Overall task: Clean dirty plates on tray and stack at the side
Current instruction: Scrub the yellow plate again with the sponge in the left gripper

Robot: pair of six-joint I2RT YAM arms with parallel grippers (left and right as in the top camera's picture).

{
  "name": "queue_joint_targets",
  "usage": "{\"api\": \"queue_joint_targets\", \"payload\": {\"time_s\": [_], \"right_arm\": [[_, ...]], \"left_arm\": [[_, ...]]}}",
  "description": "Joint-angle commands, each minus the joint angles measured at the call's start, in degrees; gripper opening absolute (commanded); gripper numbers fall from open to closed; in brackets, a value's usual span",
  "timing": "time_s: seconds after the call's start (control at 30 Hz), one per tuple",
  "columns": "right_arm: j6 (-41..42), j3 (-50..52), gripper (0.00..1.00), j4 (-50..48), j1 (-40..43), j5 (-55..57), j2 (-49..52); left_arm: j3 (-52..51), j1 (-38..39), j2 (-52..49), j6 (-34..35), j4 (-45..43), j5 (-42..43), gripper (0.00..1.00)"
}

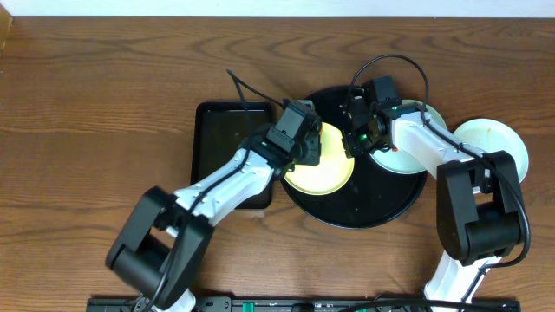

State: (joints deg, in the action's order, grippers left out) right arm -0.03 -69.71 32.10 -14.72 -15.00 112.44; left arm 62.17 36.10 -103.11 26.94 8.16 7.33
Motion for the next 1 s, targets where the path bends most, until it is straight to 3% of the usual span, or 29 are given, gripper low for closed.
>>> {"api": "queue_joint_targets", "payload": {"time_s": [0.0,0.5,0.73,0.97], "right_arm": [[0.42,1.16,0.01,1.16,-1.55,-1.31,1.36],[0.39,1.16,0.01,1.51,-1.55,-1.31,1.36],[0.39,1.16,0.01,1.88,-1.55,-1.29,1.36],[0.39,1.16,0.01,1.81,-1.55,-1.31,1.36]], "left_arm": [[0.59,0.00,-2.25,-0.76,-0.81,-0.35,0.07],[0.57,-0.57,-4.66,-1.46,6.16,-2.47,0.07],[0.74,-4.79,1.36,-3.98,1.29,-2.49,0.07],[0.74,-9.60,6.51,-4.00,3.52,-2.49,0.08]]}}
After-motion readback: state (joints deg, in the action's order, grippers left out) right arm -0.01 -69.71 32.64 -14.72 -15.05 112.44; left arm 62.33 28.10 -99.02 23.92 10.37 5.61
